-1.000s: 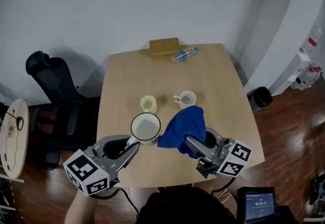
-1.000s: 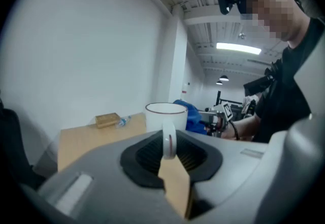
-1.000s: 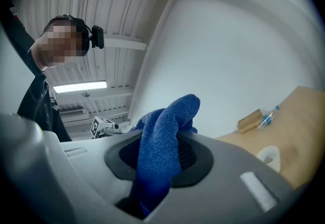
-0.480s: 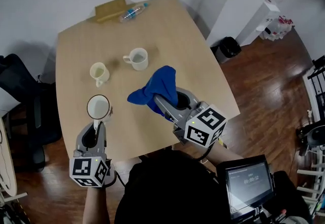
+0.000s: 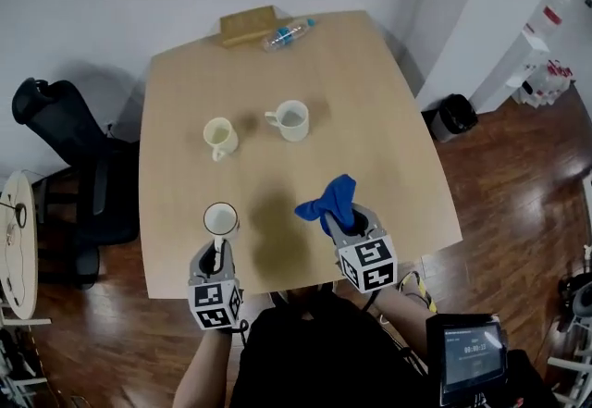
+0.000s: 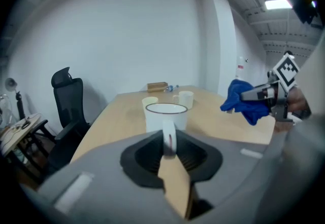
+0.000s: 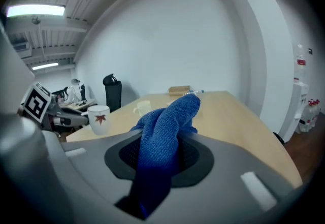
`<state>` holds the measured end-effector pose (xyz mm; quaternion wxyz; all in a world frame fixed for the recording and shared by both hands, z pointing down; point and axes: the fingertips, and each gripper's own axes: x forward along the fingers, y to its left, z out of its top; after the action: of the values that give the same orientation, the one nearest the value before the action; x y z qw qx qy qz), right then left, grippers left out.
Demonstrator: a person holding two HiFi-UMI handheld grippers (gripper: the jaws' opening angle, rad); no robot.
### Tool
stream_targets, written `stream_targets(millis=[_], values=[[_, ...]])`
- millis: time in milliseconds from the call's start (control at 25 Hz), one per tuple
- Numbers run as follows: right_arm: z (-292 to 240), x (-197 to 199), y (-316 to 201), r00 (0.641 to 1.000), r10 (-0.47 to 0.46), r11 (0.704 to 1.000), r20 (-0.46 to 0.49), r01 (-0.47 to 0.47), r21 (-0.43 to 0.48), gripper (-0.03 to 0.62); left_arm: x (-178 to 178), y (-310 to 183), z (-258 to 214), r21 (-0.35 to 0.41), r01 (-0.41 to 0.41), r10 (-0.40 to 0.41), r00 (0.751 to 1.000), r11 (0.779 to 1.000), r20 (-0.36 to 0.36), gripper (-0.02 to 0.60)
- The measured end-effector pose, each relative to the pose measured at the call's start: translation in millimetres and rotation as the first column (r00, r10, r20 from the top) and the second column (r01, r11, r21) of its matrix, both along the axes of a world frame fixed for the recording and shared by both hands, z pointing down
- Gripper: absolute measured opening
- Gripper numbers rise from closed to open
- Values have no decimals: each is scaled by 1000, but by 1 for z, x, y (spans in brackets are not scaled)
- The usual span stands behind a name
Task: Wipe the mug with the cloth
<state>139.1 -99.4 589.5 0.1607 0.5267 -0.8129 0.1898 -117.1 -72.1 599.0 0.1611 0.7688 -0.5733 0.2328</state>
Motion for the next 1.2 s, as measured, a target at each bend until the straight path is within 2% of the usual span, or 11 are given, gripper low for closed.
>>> stream_targets(millis=[200,440,640,800,880,1080,1200], values=[[56,-6,1,997,59,992,-58,-65,-110,110,-11,2,27,-46,13,-13,1000,999,-7,63],[93,-15,11,987,119,970,-108,-139,-198,112,-12,15,59,-43,-44,43,999,998,-11,63],[123,-27,20,977,123,946,-173,-168,-277,112,-24,18,72,-33,-41,37,994,999,-105,63],[135,-23,28,969,195,910,-152,-237,-340,118,-32,20,80,13,-100,101,994,995,-49,63],[138,-22,32,965,210,899,-158,-254,-357,123,-34,22,83,10,-111,111,993,994,-49,63],[140,-22,35,962,206,891,-178,-260,-372,140,-34,25,87,-28,-103,101,993,994,-58,64],[145,-24,38,965,176,902,-197,-238,-359,149,-31,32,95,-110,-78,68,994,991,-89,81]])
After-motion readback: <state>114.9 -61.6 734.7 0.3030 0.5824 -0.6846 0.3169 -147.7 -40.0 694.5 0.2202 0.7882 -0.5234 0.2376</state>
